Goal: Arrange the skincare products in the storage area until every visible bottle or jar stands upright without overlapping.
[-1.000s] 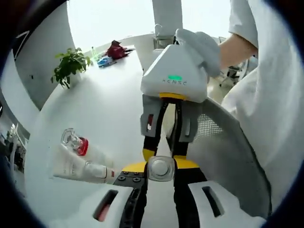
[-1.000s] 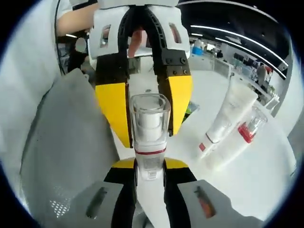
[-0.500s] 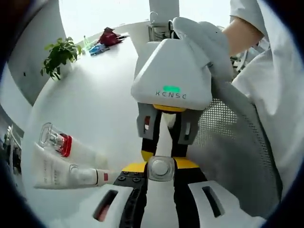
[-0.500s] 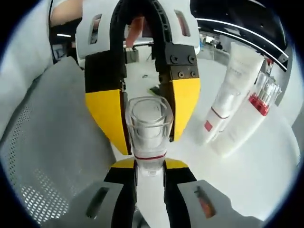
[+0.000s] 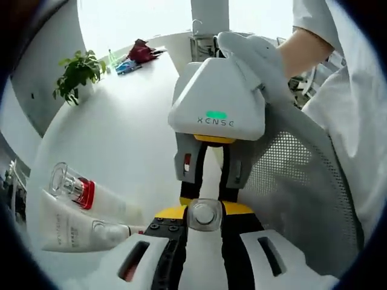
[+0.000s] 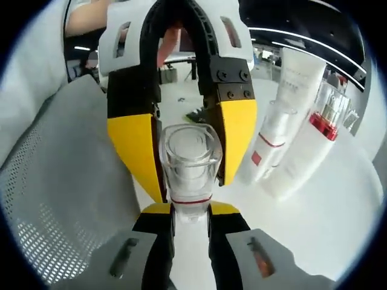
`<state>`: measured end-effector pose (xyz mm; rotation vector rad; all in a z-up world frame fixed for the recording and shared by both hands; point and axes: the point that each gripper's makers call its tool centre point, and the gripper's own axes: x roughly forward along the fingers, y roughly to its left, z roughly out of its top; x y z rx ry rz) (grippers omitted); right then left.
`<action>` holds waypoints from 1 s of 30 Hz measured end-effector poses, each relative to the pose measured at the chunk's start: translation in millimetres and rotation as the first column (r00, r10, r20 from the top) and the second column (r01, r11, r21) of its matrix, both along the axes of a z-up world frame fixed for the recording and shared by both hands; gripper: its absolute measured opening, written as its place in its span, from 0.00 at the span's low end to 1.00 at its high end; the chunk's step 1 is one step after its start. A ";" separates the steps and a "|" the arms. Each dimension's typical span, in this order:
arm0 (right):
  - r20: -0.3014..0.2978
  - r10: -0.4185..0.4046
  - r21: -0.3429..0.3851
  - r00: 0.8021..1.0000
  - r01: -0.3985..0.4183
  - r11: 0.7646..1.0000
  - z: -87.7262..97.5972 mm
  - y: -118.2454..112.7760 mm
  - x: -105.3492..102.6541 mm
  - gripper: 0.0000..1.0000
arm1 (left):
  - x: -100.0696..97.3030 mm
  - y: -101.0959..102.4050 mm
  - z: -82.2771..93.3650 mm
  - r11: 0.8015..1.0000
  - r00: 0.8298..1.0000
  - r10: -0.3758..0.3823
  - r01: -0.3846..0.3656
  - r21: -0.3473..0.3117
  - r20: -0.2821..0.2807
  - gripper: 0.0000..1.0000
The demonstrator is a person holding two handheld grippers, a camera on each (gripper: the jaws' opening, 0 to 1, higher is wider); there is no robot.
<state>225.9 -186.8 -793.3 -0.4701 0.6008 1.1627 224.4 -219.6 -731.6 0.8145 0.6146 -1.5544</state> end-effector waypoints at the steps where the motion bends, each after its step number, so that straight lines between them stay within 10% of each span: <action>1: 0.000 0.004 -0.001 1.000 -0.004 1.000 -0.3 -0.3 0.5 0.20 | 0.2 -0.1 0.2 1.000 1.000 0.004 -0.004 -0.005 -0.002 0.26; 5: 0.001 0.016 -0.011 1.000 -0.016 1.000 -0.9 -2.4 3.7 0.20 | 3.0 0.7 3.9 0.996 0.997 0.068 -0.069 -0.056 -0.030 0.40; 30: -0.010 0.075 -0.012 0.997 -0.075 0.997 -3.7 -9.6 35.2 0.20 | 25.2 62.6 12.3 0.876 0.889 0.428 -0.453 -0.169 -0.162 0.49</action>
